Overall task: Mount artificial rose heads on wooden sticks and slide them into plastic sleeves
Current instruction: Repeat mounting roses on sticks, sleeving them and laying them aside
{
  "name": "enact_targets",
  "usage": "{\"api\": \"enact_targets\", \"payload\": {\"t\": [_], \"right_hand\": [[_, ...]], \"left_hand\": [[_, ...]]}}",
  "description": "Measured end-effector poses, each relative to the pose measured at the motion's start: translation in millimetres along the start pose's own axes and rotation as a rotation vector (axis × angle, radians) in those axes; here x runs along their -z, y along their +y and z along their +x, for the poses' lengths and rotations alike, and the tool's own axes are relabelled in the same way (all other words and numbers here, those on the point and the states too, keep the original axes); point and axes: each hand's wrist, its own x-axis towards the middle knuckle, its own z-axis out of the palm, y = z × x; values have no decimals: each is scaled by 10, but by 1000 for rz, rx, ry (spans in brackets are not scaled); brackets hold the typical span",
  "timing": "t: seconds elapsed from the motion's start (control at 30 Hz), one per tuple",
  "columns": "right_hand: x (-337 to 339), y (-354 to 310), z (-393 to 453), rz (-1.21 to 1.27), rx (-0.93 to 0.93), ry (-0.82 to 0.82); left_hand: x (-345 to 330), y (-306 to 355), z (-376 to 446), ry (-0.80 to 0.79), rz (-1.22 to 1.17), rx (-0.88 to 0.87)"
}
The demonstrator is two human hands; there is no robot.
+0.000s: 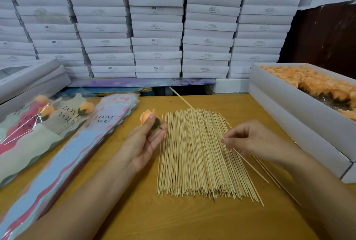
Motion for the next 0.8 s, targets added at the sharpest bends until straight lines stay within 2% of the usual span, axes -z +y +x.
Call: {"api": "enact_targets", "payload": {"t": [0.4, 0.8], "right_hand": [[2, 35, -18, -165, -3, -139], [-28, 92, -2, -191, -24, -139]], "left_hand": [[-82, 105, 73, 2, -45, -49], [-65, -40, 117, 5, -103, -57]]}}
